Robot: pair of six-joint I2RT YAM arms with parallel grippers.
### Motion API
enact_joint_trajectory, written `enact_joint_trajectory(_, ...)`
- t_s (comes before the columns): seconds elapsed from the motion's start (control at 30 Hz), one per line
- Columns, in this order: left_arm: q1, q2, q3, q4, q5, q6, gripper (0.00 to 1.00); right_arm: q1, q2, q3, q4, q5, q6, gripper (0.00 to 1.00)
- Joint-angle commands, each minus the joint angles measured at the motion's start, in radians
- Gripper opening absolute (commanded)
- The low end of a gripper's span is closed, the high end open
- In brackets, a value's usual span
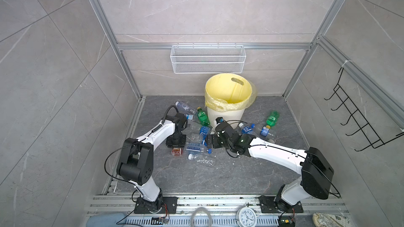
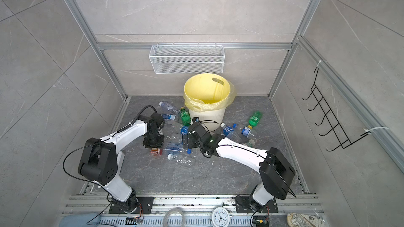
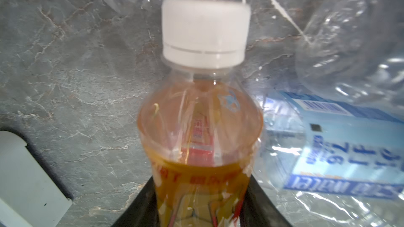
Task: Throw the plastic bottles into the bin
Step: 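Carry the bottle toward the right gripper and grasp it with the right gripper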
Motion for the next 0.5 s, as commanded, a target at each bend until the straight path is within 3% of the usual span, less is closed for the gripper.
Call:
enact_joint_trajectory(0.0,0.016,-0.083,0.042,-0.035,0.077,-0.026,0.45,-0.005,0.001,0.031,-0.008,-0.017,0.011,1.0)
enact_joint_trajectory(0.23,0.112,-0.196,0.111,0.029,0.301,-0.119,0.44,-0.005,-0.063,-0.002,0.042,-0.02,0.012,1.0)
enact_joint_trajectory(0.47,0.171,-0.258,0.141,0.26,0.593,-0.36,0.44,-0.005,-0.145,-0.012,0.089,0.0,0.012,1.0)
